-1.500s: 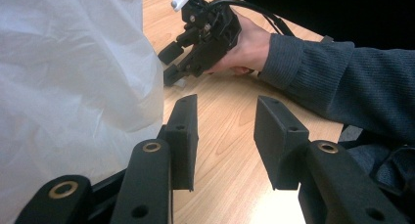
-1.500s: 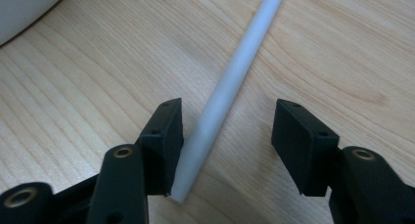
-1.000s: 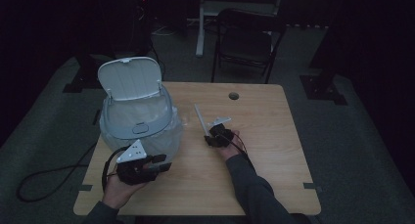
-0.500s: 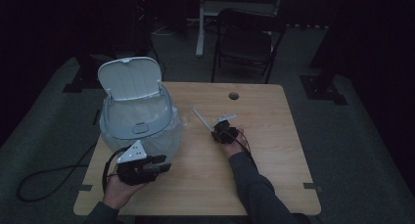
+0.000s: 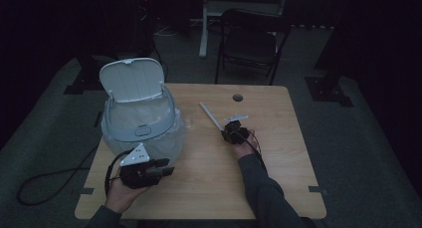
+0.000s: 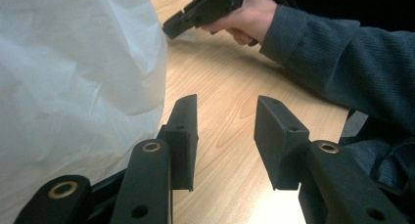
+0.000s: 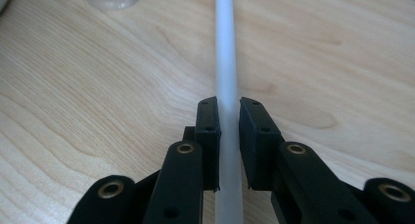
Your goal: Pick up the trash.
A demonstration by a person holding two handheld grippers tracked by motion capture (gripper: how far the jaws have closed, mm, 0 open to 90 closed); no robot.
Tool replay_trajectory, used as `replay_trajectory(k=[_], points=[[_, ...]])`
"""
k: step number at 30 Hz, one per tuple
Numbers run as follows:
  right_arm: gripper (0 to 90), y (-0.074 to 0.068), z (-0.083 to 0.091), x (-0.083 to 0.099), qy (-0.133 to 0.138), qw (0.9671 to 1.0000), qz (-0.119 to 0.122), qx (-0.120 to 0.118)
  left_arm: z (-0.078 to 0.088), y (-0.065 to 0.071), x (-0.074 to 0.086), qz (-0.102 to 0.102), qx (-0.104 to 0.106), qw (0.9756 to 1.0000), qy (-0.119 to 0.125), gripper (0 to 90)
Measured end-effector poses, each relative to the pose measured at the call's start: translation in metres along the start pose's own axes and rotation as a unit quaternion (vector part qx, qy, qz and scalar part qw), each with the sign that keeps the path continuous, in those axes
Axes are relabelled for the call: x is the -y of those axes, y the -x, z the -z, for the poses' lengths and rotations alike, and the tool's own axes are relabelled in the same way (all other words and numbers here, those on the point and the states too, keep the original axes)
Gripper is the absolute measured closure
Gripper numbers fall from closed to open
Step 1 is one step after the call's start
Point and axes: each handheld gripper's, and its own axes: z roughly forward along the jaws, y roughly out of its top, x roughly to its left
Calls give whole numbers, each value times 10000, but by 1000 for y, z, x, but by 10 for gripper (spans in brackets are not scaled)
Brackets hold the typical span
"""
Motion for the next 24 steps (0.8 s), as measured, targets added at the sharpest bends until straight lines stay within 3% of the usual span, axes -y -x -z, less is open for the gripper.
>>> replay_trajectory(k=[14,24], points=[[791,8,26,-4,345,9994,-39,-28,-4,-1,1,15,24,10000,-14,622],[793,9,56,-11,725,9971,-23,-236,-4,-1,2,28,22,10000,-31,622]])
